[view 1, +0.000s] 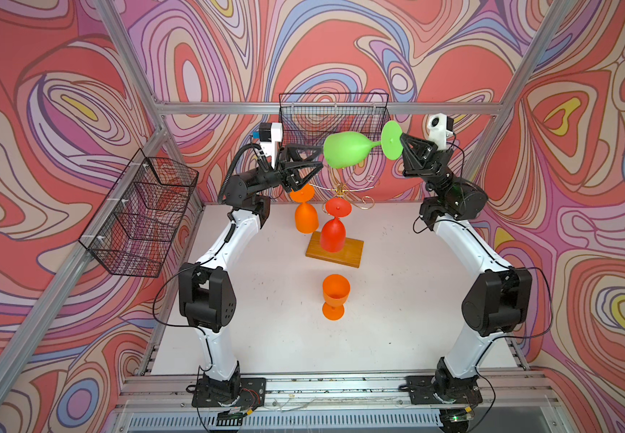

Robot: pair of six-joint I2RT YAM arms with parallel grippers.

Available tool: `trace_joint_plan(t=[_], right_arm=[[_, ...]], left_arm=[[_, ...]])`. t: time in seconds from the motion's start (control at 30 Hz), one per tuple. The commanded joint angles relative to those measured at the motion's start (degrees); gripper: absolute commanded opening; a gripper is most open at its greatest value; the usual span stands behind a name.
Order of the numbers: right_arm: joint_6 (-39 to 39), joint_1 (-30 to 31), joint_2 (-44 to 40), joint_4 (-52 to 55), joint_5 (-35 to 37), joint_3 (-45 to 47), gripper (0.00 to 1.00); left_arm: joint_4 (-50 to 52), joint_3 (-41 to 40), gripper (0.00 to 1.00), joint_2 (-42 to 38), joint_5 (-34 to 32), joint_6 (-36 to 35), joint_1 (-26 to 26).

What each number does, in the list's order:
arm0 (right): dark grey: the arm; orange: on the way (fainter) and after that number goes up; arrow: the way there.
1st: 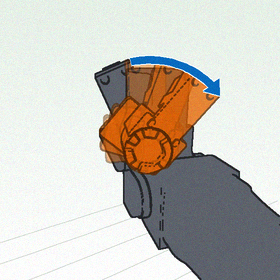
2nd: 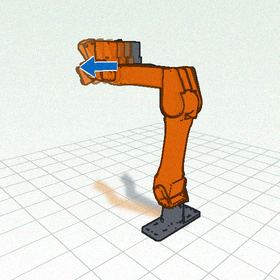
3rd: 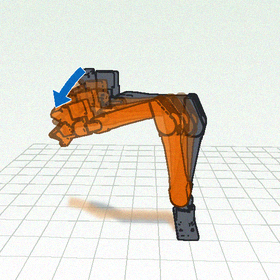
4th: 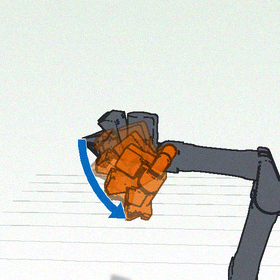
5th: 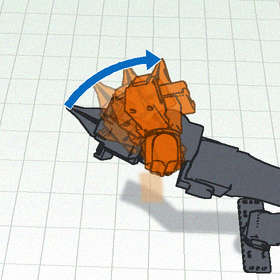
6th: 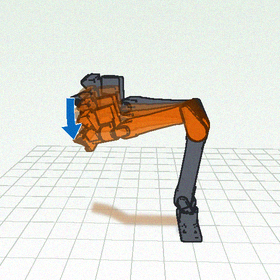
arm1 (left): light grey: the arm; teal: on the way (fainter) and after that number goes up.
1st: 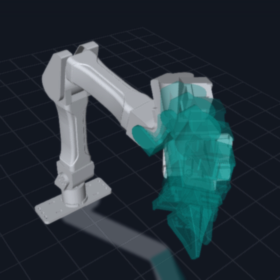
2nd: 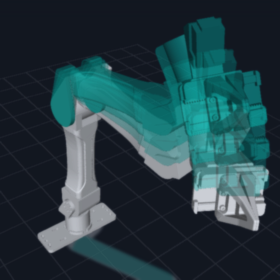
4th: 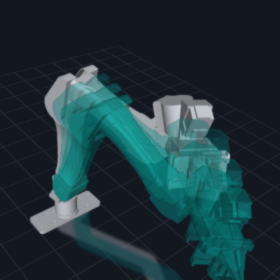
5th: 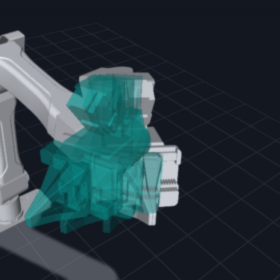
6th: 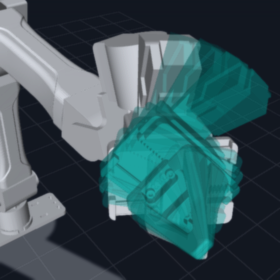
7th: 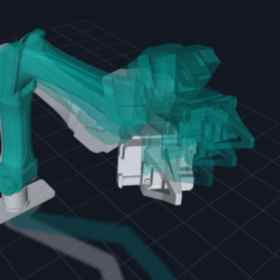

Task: Take the wine glass off the wine glass rack
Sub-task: Place the wine glass at the center of the table.

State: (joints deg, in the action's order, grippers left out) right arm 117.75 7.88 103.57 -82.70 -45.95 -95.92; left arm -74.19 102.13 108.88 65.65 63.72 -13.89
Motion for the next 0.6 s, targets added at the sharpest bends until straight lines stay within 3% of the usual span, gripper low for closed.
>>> trace_joint_plan(t=[0.0,0.57], right_arm=[[0.4,0.6,0.1,-1.2,0.7,-2.1,0.00],[0.0,0.9,0.2,-0.4,0.2,-2.7,0.00]], left_arm=[[-3.8,2.2,0.65,2.1,1.6,2.8,-0.2],[-3.9,0.5,0.71,2.3,1.0,2.4,0.6]])
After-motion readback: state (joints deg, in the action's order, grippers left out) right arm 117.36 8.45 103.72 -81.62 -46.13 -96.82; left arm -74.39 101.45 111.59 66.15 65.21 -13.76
